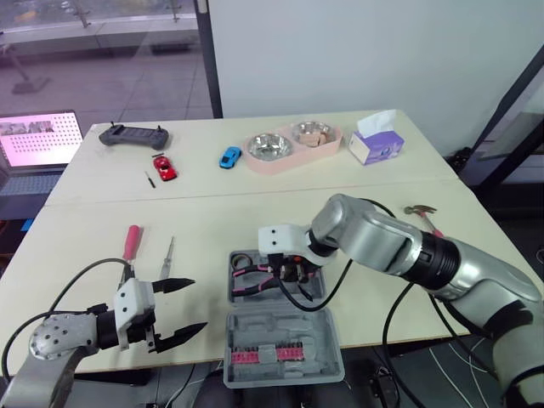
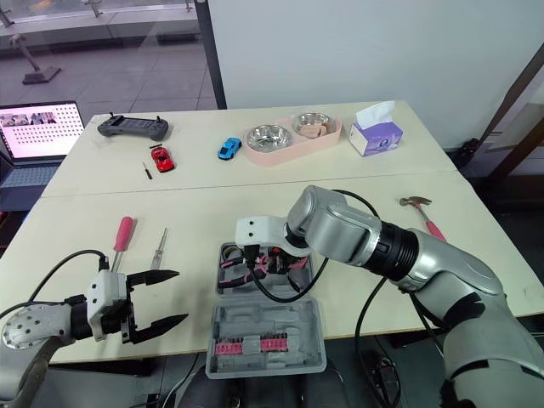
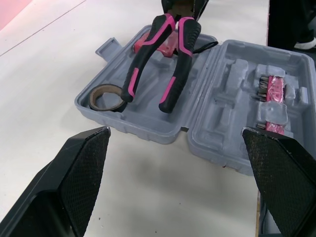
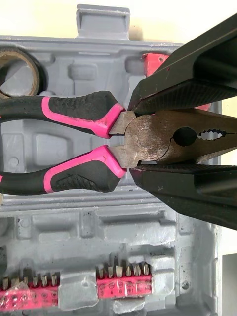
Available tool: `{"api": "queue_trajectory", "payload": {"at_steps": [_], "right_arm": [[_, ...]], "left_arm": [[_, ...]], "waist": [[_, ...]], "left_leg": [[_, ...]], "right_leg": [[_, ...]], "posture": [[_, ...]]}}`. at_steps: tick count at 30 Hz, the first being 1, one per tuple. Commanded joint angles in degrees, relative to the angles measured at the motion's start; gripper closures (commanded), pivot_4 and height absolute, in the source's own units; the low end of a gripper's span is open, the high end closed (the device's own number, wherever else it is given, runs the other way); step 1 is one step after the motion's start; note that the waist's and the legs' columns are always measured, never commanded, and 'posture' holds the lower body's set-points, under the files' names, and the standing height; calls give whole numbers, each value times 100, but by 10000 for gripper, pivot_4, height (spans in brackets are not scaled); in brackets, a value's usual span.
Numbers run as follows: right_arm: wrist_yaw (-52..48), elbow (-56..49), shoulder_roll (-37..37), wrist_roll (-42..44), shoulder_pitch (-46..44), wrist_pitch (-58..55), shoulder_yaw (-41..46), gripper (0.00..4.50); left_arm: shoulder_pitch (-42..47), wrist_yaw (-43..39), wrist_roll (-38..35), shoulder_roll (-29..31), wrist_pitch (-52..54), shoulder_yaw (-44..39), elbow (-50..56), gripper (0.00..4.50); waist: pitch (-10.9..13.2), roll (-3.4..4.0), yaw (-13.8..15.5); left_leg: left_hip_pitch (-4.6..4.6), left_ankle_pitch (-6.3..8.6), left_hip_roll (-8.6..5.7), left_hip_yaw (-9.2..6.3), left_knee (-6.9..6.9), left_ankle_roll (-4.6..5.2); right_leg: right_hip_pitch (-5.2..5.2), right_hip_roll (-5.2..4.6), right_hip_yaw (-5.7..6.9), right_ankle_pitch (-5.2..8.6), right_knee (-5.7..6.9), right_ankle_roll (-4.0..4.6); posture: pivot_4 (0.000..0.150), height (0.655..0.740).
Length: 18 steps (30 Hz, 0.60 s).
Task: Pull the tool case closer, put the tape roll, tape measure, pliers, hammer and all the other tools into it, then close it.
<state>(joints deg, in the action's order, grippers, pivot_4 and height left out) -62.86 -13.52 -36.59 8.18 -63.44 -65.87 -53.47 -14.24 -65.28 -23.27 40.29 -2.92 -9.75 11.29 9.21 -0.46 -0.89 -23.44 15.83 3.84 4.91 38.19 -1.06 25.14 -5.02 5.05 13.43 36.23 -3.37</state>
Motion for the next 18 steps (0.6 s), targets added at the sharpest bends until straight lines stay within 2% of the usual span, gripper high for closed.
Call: {"api": "queue_trajectory", "payload": {"at_steps": [1, 18], "right_arm": [[-16, 13, 59, -78, -35, 109, 60, 35355], [-43, 575, 415, -413, 104, 435, -211, 35355]], "left_arm": [[43, 7, -72, -8, -62, -37, 8, 0], [0, 95, -90, -43, -24, -51, 89, 0]], "waist": [[0, 0, 0], [0, 0, -1]], "left_leg": [[0, 0, 0, 0, 0, 0], [0, 0, 0, 1, 0, 0]], "right_leg": [[0, 0, 0, 0, 0, 0], [-1, 0, 0, -1, 0, -1]], "posture": [[1500, 7400], [1500, 7400]]}}
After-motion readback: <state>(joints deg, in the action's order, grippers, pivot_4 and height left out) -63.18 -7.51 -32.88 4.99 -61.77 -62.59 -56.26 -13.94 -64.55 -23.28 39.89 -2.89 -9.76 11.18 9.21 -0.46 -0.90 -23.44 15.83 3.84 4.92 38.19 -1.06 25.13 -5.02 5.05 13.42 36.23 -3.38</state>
